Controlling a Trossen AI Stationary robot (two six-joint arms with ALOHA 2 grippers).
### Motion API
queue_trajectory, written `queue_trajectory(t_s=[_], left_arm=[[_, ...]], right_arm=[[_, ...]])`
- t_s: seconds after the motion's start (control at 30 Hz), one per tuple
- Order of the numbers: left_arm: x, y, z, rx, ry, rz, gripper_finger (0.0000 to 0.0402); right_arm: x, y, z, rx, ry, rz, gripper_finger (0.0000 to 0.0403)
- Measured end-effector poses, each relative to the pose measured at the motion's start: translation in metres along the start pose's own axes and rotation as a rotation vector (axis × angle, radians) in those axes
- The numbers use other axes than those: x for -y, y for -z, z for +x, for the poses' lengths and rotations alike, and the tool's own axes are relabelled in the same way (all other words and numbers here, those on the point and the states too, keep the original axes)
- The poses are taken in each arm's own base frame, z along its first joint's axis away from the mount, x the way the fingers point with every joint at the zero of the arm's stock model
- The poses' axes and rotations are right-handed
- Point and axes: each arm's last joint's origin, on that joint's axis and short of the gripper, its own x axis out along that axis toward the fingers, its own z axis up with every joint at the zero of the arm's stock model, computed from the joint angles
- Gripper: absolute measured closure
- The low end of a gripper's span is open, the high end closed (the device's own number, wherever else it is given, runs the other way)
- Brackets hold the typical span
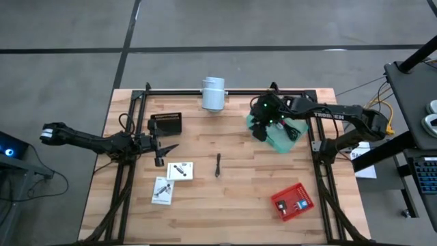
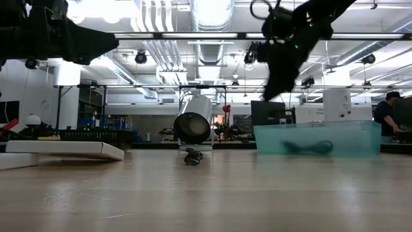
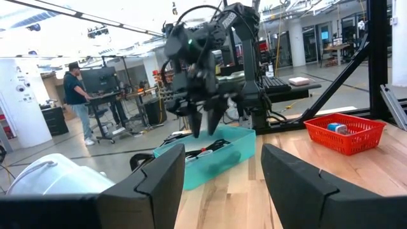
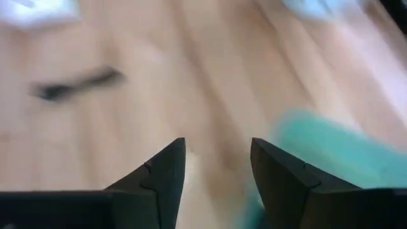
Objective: Pick and place items into bin
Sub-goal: Put the black charger cable into the green bin
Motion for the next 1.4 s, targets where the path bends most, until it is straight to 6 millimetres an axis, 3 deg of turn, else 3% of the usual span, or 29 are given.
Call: queue_trajectory(t_s=[0.17, 0.43, 0.6, 0.7, 1.0, 1.4], left_arm=[[0.000, 0.000, 0.000, 0.000, 0.000, 0.000, 0.0210], [0.000, 0.000, 0.000, 0.000, 0.000, 0.000, 0.0210], [0.000, 0.000, 0.000, 0.000, 0.000, 0.000, 0.0210], [0.000, 0.000, 0.000, 0.000, 0.000, 0.000, 0.0210], [0.000, 0.000, 0.000, -0.001, 0.000, 0.001, 0.0210], [0.000, 0.001, 0.000, -0.006, 0.002, 0.002, 0.0210]], right_arm=[[-0.036, -0.010, 0.010, 0.112, -0.127, -0.213, 0.0243], [-0.098, 0.000, 0.033, 0.155, -0.243, -0.707, 0.0246], [-0.124, 0.001, 0.051, 0.151, -0.152, -0.871, 0.0241], [-0.135, -0.004, 0.063, 0.136, -0.087, -0.920, 0.0242], [-0.153, -0.023, 0.101, -0.043, -0.110, -0.985, 0.0246], [-0.170, -0.034, 0.149, -0.162, -0.291, -1.012, 0.0263]])
